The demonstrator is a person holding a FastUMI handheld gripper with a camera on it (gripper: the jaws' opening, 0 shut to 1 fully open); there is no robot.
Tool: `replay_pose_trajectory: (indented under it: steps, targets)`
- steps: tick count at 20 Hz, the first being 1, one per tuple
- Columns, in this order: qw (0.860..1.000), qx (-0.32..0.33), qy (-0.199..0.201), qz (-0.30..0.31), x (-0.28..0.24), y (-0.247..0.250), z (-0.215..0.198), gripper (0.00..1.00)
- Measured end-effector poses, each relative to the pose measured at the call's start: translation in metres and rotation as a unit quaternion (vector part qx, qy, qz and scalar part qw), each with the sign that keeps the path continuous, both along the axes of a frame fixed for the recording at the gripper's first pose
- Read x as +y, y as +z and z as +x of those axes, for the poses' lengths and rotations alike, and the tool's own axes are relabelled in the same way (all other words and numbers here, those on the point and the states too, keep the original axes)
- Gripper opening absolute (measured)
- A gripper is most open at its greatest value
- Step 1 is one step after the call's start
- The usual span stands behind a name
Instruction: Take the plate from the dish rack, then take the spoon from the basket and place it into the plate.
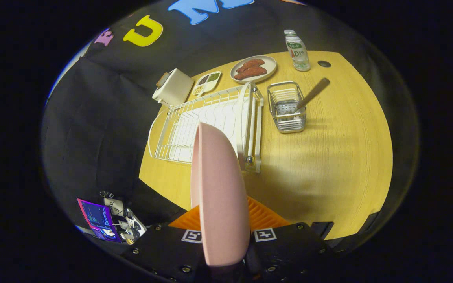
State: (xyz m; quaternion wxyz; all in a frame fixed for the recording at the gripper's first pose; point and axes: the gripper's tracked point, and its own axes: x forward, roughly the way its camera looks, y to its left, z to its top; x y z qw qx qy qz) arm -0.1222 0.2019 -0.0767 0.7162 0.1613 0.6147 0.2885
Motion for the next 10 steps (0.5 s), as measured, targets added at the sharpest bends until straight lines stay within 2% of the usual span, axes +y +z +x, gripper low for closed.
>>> replay_pose_trajectory:
  steps: [3,7,10]
  targets:
    - [1.000,0.016,-0.015,0.007,-0.008,-0.025,-0.029,0.31]
    - [0.999,0.028,-0.031,0.013,-0.004,-0.062,-0.047,0.31]
    - [0.996,0.068,-0.046,0.017,0.001,-0.093,-0.065,0.31]
